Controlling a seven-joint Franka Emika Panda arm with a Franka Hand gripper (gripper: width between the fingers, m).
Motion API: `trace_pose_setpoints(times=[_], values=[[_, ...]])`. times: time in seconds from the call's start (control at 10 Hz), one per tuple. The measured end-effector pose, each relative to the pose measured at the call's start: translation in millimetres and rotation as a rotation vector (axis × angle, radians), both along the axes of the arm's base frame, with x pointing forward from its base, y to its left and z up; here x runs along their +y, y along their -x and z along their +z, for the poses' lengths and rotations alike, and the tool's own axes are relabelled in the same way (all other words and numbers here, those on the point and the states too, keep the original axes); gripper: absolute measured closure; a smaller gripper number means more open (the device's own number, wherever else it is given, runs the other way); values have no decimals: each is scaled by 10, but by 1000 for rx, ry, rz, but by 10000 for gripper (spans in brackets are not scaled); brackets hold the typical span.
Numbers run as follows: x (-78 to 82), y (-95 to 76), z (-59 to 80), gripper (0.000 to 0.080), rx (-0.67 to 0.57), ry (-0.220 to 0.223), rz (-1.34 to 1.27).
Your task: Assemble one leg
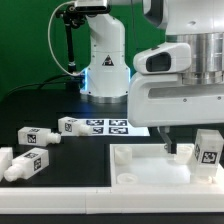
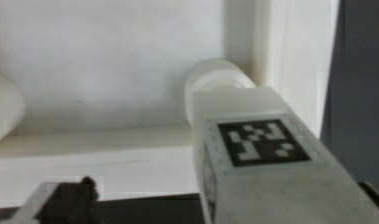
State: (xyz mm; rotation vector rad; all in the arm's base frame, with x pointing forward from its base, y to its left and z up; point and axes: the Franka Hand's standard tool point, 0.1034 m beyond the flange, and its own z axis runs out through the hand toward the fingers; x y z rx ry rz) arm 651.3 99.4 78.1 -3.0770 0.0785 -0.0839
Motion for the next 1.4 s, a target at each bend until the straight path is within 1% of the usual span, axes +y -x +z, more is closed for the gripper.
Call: trace_pose_setpoints(times=[0.1, 0.2, 0.3, 0.6, 0.7, 0.8, 1.0, 1.2, 1.3, 1.4], values=[[2, 2, -2, 378, 2, -3, -16], [14, 4, -3, 378, 7, -11, -89], [24, 3, -2, 516, 10, -18, -150], [38, 13, -8, 513, 28, -34, -360], [73, 28, -3, 513, 42, -37, -527], [66, 31, -6, 513, 54, -46, -658], [81, 48, -20, 513, 82, -74, -977], [64, 64, -26, 512, 82, -109, -1126], [92, 79, -23, 512, 88, -117, -1207], [102, 83, -24, 512, 89, -116, -1211]])
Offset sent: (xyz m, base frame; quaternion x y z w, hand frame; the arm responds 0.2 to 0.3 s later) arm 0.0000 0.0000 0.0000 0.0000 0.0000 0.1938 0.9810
